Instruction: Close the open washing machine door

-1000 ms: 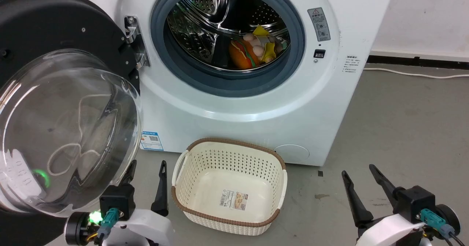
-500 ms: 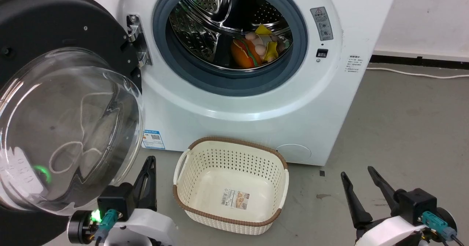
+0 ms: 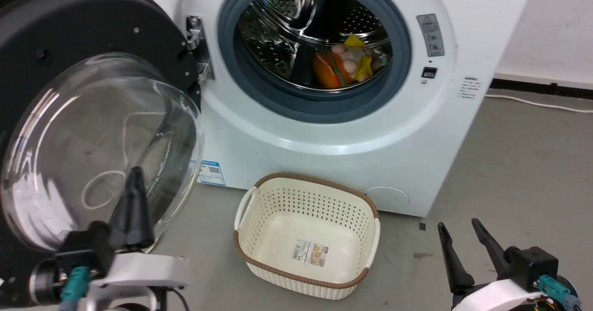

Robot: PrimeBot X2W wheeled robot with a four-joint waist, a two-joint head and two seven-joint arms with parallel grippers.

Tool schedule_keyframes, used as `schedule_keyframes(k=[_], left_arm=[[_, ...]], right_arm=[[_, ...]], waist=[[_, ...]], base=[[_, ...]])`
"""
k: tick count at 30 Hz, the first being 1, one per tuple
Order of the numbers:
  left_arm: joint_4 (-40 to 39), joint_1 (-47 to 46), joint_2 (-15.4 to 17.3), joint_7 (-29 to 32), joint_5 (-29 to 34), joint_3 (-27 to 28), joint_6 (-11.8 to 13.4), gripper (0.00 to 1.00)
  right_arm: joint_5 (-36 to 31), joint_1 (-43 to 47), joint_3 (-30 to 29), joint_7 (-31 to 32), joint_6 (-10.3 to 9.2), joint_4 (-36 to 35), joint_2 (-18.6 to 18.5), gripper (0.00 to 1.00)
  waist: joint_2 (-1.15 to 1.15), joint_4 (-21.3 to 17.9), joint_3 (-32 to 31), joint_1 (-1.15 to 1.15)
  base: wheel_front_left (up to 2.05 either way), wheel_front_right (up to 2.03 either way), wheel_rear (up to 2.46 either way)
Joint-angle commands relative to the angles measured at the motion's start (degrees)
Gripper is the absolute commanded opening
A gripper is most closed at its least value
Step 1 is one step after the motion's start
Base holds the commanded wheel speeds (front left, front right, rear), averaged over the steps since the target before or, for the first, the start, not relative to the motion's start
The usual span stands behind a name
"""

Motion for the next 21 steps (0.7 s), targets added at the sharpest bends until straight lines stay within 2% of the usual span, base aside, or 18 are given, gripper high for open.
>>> schedule_keyframes(k=[1, 13, 21], left_arm=[[-1.45, -0.62, 0.05, -0.61, -0.83, 1.23, 0.74, 0.00], [-7.48, -1.36, 0.05, -2.04, -5.52, 12.74, 3.89, 0.00], [-7.80, -3.30, 0.05, -3.00, -8.59, 23.61, 4.07, 0.00]], right_arm=[[0.79, 0.58, 0.02, -0.67, 0.02, 0.39, 0.01, 1.00], [2.96, 0.87, 0.15, -2.11, 0.02, 2.07, 0.01, 1.00], [4.19, 1.02, -0.05, -3.06, 0.02, 2.95, 0.01, 1.00]], waist=[[0.00, 0.87, -0.13, -0.01], [0.00, 5.82, -0.22, -0.01], [0.00, 8.72, 0.59, -0.01]], base=[[0.00, 0.00, 0.00], [0.00, 0.00, 0.00], [0.00, 0.00, 0.00]])
